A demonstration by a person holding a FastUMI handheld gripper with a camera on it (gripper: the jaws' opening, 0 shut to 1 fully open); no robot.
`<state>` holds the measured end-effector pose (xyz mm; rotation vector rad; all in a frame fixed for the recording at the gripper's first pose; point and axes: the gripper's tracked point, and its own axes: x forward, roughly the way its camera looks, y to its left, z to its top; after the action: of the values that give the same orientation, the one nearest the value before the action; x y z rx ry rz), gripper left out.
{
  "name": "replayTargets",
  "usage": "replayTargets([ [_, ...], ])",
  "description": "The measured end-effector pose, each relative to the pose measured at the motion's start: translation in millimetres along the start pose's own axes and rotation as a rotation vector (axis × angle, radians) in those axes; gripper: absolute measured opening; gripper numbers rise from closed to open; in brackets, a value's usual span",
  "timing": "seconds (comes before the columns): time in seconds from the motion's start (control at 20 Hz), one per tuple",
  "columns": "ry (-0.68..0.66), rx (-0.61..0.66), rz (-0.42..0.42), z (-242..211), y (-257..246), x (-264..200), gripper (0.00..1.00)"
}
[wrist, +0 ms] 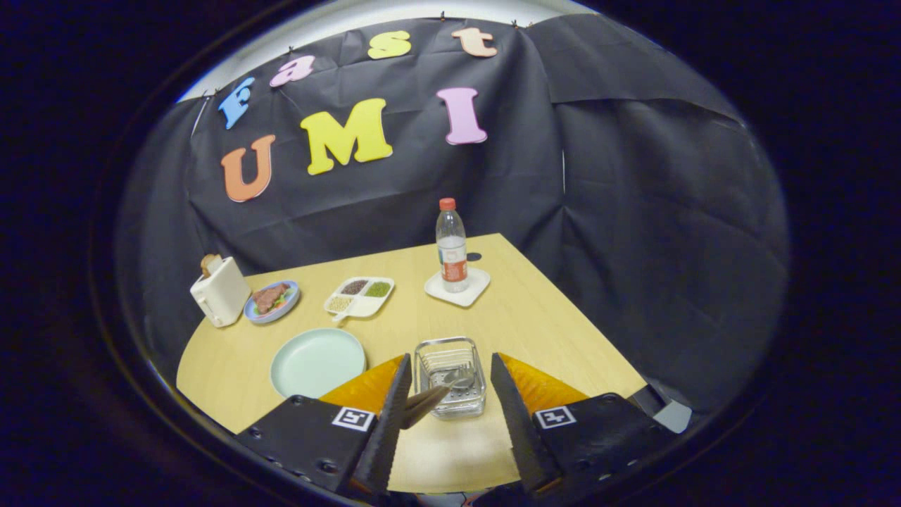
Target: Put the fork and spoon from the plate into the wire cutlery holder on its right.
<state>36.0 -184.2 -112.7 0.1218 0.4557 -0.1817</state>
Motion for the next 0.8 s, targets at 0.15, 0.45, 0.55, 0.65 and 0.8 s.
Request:
replayTargets([
  [0.15,-0.062,-0.016,0.026,5.3,16.2,-17.5,0.77],
  [0.45,-0.193,-0.042,0.058,19.6,54.9,-52.3,0.89],
  [0.55,-0.246,-0.038,0.075,26.4,70.5,-66.2,0.90],
  [0.65,-0.308,-0.057,0.103,34.5,90.6,-79.1,0.90],
  [0.8,-0.370,-0.101,0.097,36.5,112.1,-96.6,0.95],
])
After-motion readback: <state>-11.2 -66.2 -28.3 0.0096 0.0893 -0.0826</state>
